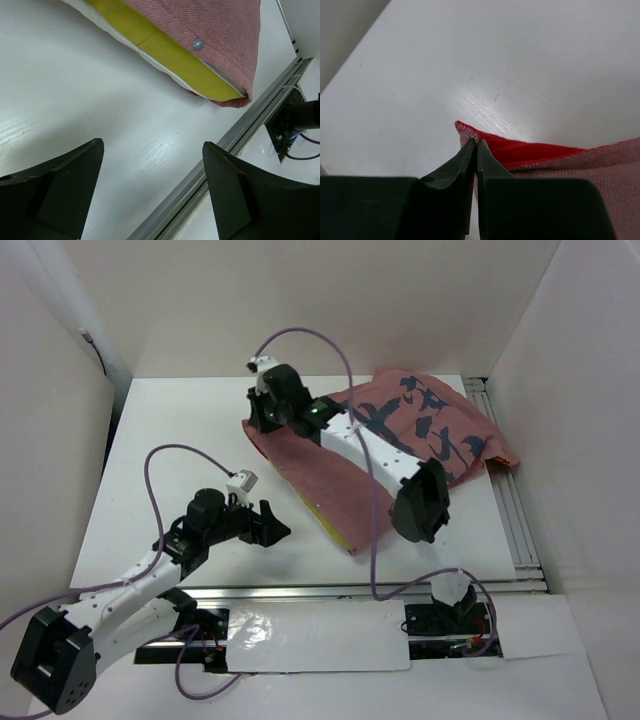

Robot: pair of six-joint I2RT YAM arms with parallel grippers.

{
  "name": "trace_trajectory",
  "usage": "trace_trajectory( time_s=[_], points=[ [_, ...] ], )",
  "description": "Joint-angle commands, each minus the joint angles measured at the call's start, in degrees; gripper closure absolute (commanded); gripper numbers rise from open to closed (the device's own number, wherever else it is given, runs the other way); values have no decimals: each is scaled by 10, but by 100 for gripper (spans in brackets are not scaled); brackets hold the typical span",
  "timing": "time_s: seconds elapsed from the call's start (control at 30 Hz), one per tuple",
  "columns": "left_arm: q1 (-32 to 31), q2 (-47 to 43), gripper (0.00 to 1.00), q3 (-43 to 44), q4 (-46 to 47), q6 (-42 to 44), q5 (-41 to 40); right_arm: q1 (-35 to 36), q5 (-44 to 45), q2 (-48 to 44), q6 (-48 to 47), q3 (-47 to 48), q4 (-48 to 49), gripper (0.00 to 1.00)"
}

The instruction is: Put the pillow into the pillowcase

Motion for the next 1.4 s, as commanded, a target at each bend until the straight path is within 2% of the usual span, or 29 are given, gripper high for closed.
trace_trajectory(
  time_s=[0.0,0.03,0.07,0.13,0.17,0.2,0.27,0.33,0.37,0.4,0.43,0.57,0.67,0.87,1.03,1.07,1.23,1.3,1.37],
  points=[
    [-3,-41,8,-19,9,-28,-7,35,-32,90,2,38,31,89],
    [-3,-49,8,-20,9,-28,-7,35,-32,111,-5,84,23,85],
    [-3,-61,8,-25,9,-34,-7,35,-19,146,-5,109,10,74],
    [-8,-66,4,-30,21,-39,-7,35,-5,163,-11,156,-27,60],
    [-8,-66,0,-36,26,-44,-1,35,1,163,-12,151,-27,51],
    [-8,-66,0,-44,35,-51,-1,35,7,133,-12,137,-27,36],
    [-8,-51,0,-49,72,-56,9,35,21,83,-12,50,-4,28],
    [-8,-17,4,-63,107,-62,35,35,50,-10,-12,-22,29,27],
    [-14,-3,5,-64,141,-68,44,35,59,-44,-12,-101,39,21],
    [-22,26,6,-64,158,-73,44,35,81,-110,-4,-176,46,20],
    [-28,27,8,-64,175,-73,51,35,91,-143,2,-177,46,20],
    [-41,114,12,-35,238,-80,57,35,136,-314,42,-400,53,20],
    [-51,187,13,-6,289,-92,64,35,143,-419,57,-493,1,19],
    [-71,325,18,63,369,-120,110,41,75,-538,93,-583,-135,24],
    [-94,405,28,122,384,-126,126,53,66,-590,118,-629,-174,30],
    [-95,414,38,139,384,-126,120,53,59,-595,118,-635,-180,31],
    [-95,430,63,170,363,-115,97,58,41,-602,118,-664,-193,31],
    [-95,419,79,189,349,-109,75,58,41,-596,128,-681,-193,31],
    [-95,408,100,204,325,-104,50,58,58,-590,128,-686,-198,31]
  ],
)
